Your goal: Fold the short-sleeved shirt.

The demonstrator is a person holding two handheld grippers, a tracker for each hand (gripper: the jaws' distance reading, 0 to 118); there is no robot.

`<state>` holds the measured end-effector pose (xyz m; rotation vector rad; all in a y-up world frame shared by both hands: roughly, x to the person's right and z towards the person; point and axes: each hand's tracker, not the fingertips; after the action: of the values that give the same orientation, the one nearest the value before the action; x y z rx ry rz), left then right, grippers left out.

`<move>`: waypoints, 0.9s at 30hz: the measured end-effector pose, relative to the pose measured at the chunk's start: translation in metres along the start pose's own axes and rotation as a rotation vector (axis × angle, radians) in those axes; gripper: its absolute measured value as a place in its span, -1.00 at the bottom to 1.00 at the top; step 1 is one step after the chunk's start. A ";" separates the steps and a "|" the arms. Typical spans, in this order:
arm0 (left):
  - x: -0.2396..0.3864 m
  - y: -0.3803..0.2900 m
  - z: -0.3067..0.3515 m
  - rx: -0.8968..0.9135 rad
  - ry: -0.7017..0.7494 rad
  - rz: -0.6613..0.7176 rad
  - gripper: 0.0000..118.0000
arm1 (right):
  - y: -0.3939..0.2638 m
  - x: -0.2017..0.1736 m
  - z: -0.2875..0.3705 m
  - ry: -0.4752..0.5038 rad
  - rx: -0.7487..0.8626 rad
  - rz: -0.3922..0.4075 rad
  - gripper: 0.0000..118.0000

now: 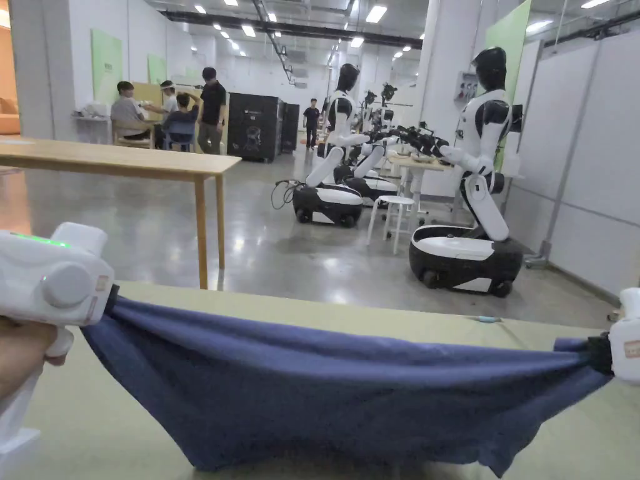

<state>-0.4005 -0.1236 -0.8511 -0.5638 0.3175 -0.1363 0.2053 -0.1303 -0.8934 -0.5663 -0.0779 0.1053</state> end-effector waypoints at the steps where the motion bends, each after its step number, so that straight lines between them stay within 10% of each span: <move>1: 0.002 -0.020 0.002 -0.040 -0.002 -0.041 -0.99 | -0.025 0.002 0.002 0.020 -0.007 -0.008 -0.87; 10: -0.010 -0.160 0.055 -0.165 -0.106 0.022 -0.99 | -0.189 0.027 0.059 0.080 -0.147 -0.075 -0.87; 27: -0.049 -0.269 0.157 -0.240 -0.207 0.127 -0.99 | -0.271 0.065 0.161 0.091 -0.129 -0.117 -0.87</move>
<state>-0.4049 -0.2596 -0.5665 -0.7866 0.1676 0.0840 0.2739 -0.2638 -0.6089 -0.6932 -0.0290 -0.0399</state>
